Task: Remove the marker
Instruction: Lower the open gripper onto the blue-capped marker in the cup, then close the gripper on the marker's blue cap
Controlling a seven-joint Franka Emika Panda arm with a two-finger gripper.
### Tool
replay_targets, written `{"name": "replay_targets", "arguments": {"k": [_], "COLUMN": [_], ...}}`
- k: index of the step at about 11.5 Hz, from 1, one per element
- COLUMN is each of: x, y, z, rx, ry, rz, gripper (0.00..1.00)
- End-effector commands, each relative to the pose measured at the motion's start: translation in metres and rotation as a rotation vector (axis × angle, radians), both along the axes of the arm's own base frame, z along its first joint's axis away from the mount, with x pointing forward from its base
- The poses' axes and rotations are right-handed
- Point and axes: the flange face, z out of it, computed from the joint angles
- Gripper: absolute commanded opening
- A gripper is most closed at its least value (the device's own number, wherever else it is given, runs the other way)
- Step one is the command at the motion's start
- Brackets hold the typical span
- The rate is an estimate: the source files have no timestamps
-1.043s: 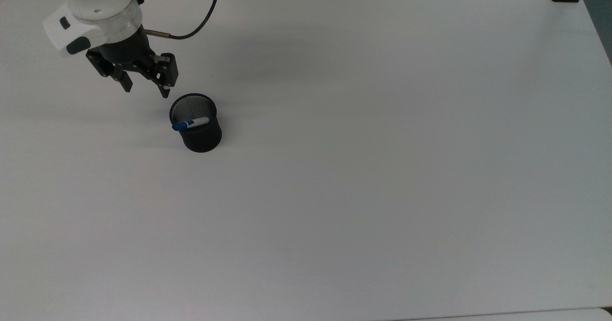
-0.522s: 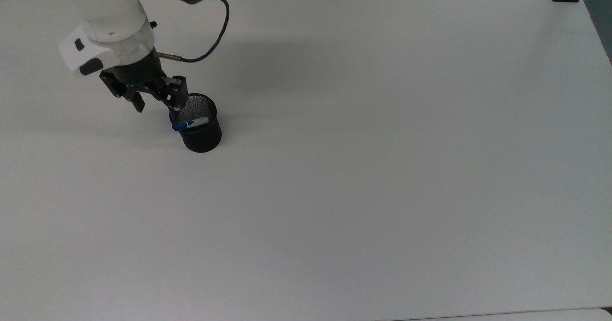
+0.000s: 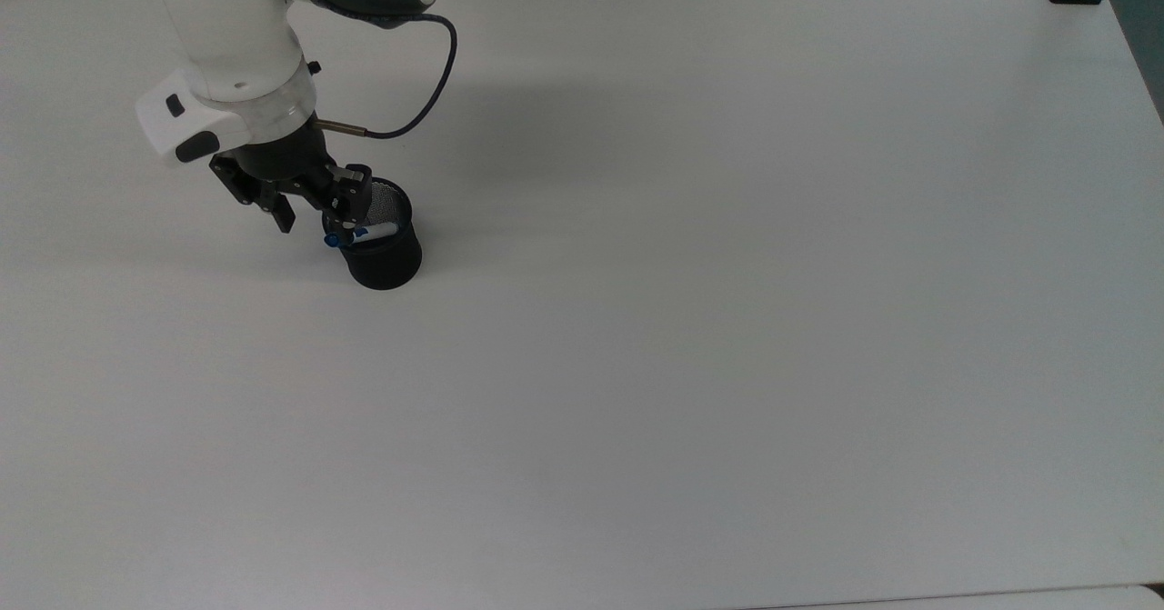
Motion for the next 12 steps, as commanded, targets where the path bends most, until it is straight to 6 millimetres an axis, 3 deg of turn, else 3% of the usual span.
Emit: {"name": "replay_targets", "arguments": {"k": [1,4,9,12], "x": [0.005,0.008,0.010,0.015], "y": [0.006,0.020,0.022,0.019], "z": [0.001,-0.003,-0.009,0.034], "rx": [0.009,0.012,0.010,0.016], "ry": [-0.024,-0.019,-0.011,-0.080], "rz": [-0.010,0.011,0.016,0.013], "gripper": [0.57,0.48,0.16,0.09]}}
